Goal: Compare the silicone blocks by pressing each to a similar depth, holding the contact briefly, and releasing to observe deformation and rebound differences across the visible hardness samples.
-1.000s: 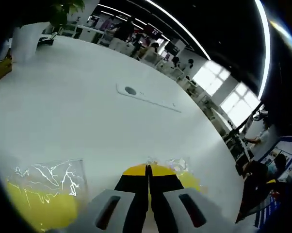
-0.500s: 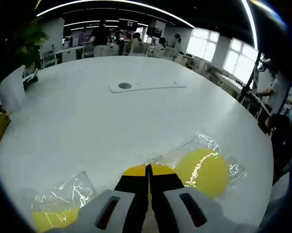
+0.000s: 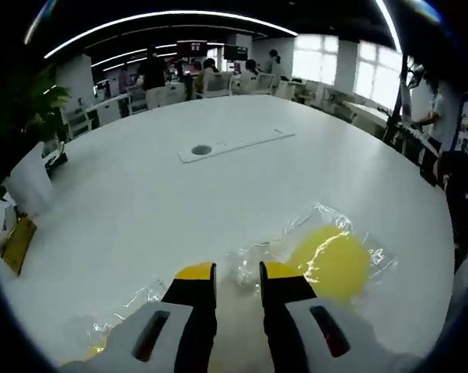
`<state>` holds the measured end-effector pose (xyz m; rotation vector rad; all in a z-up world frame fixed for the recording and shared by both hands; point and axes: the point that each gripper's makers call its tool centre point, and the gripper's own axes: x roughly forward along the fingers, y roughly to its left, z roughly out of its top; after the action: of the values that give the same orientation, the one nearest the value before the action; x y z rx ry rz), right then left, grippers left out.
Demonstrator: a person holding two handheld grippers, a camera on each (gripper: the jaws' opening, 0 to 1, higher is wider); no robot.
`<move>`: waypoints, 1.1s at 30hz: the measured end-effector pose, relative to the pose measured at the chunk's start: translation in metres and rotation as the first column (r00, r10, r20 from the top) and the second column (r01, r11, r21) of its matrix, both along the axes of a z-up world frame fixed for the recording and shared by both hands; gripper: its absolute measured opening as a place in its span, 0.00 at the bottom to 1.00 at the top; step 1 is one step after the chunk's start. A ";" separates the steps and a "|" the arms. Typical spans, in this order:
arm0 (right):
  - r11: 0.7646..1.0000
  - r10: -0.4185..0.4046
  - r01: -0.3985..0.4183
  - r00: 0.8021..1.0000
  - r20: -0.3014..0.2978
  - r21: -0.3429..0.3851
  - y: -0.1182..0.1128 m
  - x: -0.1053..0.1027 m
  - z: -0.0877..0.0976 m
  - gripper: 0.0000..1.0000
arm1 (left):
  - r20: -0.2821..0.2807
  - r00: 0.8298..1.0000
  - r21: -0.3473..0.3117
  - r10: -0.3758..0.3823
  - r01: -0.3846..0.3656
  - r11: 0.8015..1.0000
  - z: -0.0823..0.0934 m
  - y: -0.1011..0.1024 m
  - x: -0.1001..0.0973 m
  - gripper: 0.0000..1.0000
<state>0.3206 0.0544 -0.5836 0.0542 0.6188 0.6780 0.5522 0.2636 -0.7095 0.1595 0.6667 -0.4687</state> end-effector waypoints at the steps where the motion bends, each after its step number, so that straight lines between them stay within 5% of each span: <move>1: 1.000 0.001 -0.001 1.000 0.000 -0.002 0.000 -0.001 0.000 0.84 | 0.001 1.000 -0.004 0.001 -0.001 1.000 0.003 0.000 -0.003 0.26; 17: 1.000 -0.018 0.016 0.998 0.064 0.024 0.019 -0.010 0.021 0.81 | 0.122 0.990 0.026 -0.066 0.064 0.998 0.075 0.020 -0.081 0.41; 22: 0.992 -0.015 -0.007 0.984 0.177 0.126 0.030 -0.013 0.044 0.79 | 0.182 0.979 0.061 -0.091 0.081 0.995 0.102 0.030 -0.115 0.45; 33: 0.983 -0.026 -0.014 0.977 0.212 0.185 0.034 -0.020 0.054 0.83 | 0.252 0.966 -0.019 -0.064 0.071 0.997 0.151 0.045 -0.183 0.57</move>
<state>0.3003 0.0881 -0.5291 0.1547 0.3468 0.7235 0.3693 0.3086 -0.5581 0.2121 0.4064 -0.5128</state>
